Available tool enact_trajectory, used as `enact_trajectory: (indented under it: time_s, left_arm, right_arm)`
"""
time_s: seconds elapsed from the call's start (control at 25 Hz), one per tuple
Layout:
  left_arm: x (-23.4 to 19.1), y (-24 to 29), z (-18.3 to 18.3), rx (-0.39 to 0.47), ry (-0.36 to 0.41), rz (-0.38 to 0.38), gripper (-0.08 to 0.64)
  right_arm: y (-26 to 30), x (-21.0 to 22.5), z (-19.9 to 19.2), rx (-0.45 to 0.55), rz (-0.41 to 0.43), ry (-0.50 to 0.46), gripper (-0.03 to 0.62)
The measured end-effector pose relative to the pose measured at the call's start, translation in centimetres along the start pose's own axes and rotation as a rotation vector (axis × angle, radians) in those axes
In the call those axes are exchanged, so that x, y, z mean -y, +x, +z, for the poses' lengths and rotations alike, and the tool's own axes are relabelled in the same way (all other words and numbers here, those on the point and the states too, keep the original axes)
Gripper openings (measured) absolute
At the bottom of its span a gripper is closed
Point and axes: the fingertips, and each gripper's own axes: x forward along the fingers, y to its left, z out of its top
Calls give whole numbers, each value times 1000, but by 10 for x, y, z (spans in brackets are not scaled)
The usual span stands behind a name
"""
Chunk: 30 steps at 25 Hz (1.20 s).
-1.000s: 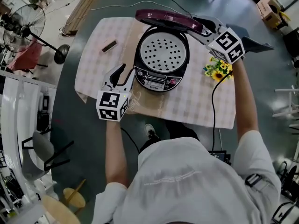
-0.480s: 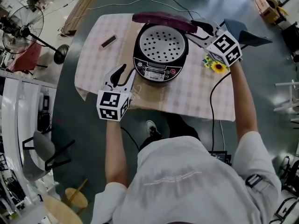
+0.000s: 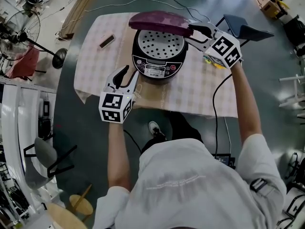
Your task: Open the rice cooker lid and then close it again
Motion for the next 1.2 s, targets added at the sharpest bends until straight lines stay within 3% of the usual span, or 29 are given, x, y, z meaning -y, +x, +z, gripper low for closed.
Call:
enact_trajectory:
  time_s: [0.48, 1.2]
  left_arm:
    - [3, -4, -19, -28, -9, -18, 155]
    - [9, 14, -27, -56, -14, -66, 155]
  right_arm:
    - [7, -40, -24, -28, 105, 76, 199]
    - [19, -62, -49, 17, 147, 280, 184]
